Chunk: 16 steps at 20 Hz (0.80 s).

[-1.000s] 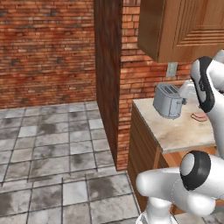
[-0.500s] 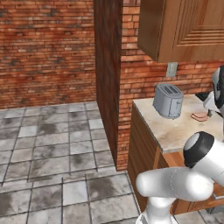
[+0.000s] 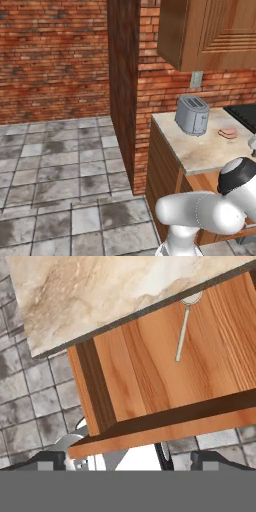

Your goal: Pick the dish brush from the drawer and place it on the counter.

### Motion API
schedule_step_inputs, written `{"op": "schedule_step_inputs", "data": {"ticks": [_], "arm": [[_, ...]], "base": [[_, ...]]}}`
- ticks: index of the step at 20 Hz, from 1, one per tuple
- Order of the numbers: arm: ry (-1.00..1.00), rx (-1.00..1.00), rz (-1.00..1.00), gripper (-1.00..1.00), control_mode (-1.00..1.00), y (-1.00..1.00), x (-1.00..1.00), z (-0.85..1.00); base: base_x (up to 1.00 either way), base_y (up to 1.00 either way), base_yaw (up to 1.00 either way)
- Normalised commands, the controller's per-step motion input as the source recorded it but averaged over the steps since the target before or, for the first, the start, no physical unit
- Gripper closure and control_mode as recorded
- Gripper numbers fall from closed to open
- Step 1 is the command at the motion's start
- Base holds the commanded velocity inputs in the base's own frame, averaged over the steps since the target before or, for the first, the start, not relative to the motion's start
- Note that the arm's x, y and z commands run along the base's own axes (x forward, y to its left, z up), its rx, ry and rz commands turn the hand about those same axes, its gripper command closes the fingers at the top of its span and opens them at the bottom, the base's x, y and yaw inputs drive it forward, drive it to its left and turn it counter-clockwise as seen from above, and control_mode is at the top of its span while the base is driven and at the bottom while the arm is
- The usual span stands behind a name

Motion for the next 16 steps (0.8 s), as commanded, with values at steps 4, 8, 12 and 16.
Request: {"op": "schedule_step_inputs", "data": {"ticks": [4,8,12,16], "arm": [[0.0,-0.06,0.0,-1.0,-1.0,-0.1,-0.09,-0.68],[0.06,-0.1,0.01,-1.0,-1.0,-0.02,0.0,-0.65],[0.12,-0.1,0.03,-1.0,-1.0,0.0,0.0,-0.72],[0.1,-0.05,0.03,-1.0,-1.0,-0.03,0.0,-0.72]], "base": [[0.0,0.0,0.0],[0.0,0.0,0.0],[0.0,0.0,0.0],[0.0,0.0,0.0]]}}
